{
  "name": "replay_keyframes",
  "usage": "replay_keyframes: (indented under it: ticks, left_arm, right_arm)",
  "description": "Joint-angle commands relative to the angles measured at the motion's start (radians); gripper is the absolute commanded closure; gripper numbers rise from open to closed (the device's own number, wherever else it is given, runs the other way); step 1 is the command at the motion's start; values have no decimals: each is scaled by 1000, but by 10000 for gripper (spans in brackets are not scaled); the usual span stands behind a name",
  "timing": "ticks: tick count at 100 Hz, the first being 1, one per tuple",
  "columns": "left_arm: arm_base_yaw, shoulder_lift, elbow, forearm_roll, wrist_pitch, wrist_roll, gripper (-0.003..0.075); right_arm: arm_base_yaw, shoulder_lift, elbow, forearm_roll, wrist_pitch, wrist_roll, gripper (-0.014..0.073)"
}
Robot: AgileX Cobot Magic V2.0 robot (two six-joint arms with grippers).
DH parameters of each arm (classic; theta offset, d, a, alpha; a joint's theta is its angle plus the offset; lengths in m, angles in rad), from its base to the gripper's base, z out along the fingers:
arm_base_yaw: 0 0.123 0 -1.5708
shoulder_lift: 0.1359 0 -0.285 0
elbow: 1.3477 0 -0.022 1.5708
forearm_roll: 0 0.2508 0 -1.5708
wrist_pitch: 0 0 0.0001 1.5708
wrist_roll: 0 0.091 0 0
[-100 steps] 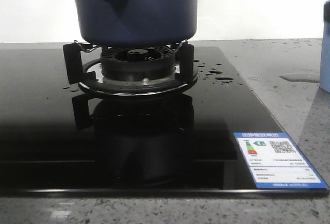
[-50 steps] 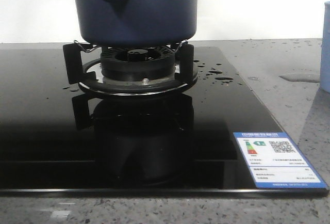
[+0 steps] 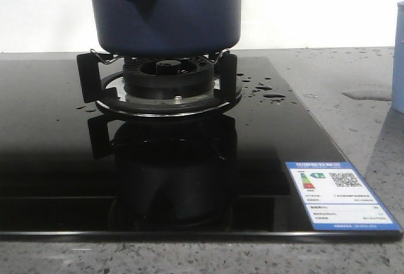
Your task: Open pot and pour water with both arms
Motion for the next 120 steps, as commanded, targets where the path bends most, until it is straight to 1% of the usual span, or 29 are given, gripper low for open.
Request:
replay_keyframes:
  ticks: [1,12,30,48,54,63,68,84,100,110,120]
  left_arm:
    - [-8,-29,-31,-126,22,10,477]
    - [-16,-11,-31,-128,53,10,477]
    - [-34,7,-31,-112,55,10,477]
    - [-35,9,-31,-112,20,10,468]
    - [-35,9,-31,-110,3,10,412]
    - [-35,9,-31,-115,-57,10,255]
    - [-35,9,-31,-121,-89,10,213]
    - [-35,9,-31,-130,-99,10,239]
    - [-35,0,-35,-167,-80,10,232]
    - [-26,-39,-35,-215,-65,10,232]
    - [-14,-96,-35,-217,-65,10,232]
  right_arm:
    - [2,4,-26,14,-52,3,667]
    - [2,4,-26,14,-49,3,667]
    - [2,4,-26,11,-44,3,667]
    - [2,4,-26,3,-43,3,667]
    - [2,4,-26,2,-43,3,667]
    - [2,4,-26,2,-43,3,667]
    - [2,4,-26,2,-43,3,667]
    - [2,4,-26,2,-43,3,667]
    - [2,4,-26,2,-41,3,667]
    - [2,4,-26,2,-40,3,667]
    - [2,4,-26,2,-39,3,667]
